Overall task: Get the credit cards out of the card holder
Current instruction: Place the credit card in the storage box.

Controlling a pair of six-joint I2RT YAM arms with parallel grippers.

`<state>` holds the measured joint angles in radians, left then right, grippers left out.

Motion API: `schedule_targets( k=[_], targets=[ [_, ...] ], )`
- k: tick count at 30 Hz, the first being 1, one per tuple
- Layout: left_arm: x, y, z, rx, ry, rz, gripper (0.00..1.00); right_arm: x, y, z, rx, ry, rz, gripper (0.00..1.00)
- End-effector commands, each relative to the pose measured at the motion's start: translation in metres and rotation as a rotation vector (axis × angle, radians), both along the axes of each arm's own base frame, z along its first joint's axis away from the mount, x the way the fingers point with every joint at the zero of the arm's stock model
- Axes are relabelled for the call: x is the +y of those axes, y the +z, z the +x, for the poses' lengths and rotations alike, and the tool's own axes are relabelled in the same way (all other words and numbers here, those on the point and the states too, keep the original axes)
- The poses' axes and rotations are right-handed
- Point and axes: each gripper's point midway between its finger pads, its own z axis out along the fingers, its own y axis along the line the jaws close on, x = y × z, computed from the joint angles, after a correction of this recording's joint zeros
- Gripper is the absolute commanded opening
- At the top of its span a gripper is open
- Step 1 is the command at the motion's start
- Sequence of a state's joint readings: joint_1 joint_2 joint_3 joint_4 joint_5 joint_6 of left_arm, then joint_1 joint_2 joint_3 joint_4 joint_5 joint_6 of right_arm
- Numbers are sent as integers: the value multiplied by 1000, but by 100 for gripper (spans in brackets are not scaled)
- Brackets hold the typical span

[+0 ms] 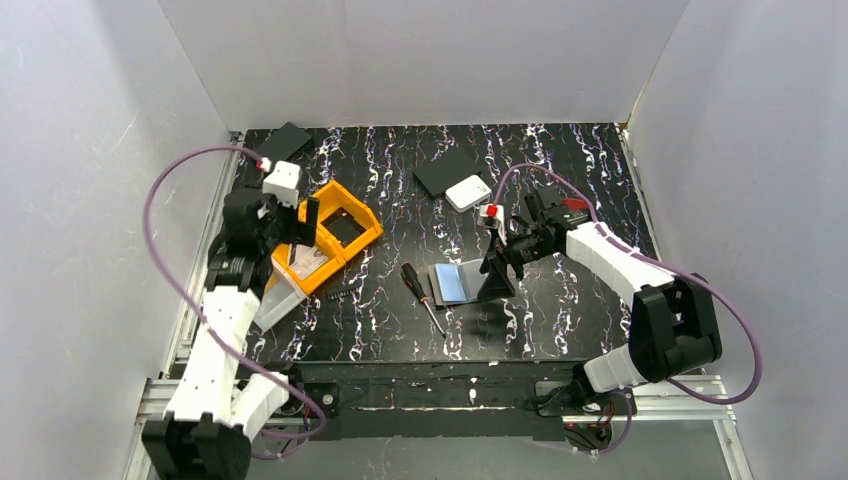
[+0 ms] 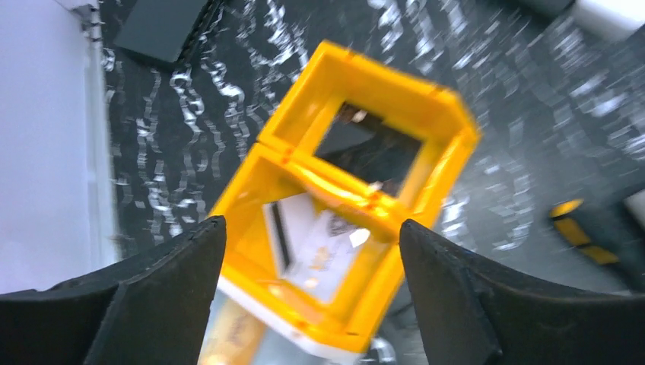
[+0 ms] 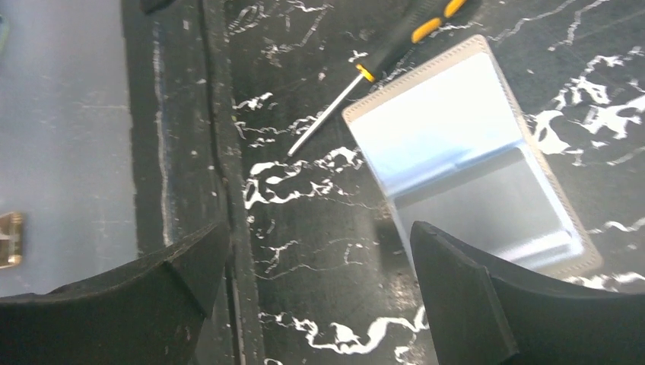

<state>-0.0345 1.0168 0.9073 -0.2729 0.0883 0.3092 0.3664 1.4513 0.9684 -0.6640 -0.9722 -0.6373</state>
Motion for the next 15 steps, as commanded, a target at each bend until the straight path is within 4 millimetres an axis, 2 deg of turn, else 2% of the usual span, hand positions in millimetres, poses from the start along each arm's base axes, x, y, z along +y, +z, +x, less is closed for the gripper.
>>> schedule_targets(
  k=[1,3,7,11,15],
  targets=[
    [-32,4,-32,3,101,-406,92,-12,7,19,-183,-40,-60,98],
    [-43,3,-46,42,125,-527,96,-17,5,25,-216,-63,-82,98],
    [-84,-2,-81,197,30,-758,98,-28,-3,35,-220,-106,-122,98],
    [-119,-1,-104,323,-53,-1001,90,-34,-10,40,-176,-140,-126,98],
    [-141,3,-123,357,-106,-1090,89,-39,-17,45,-135,-181,-127,98]
  ],
)
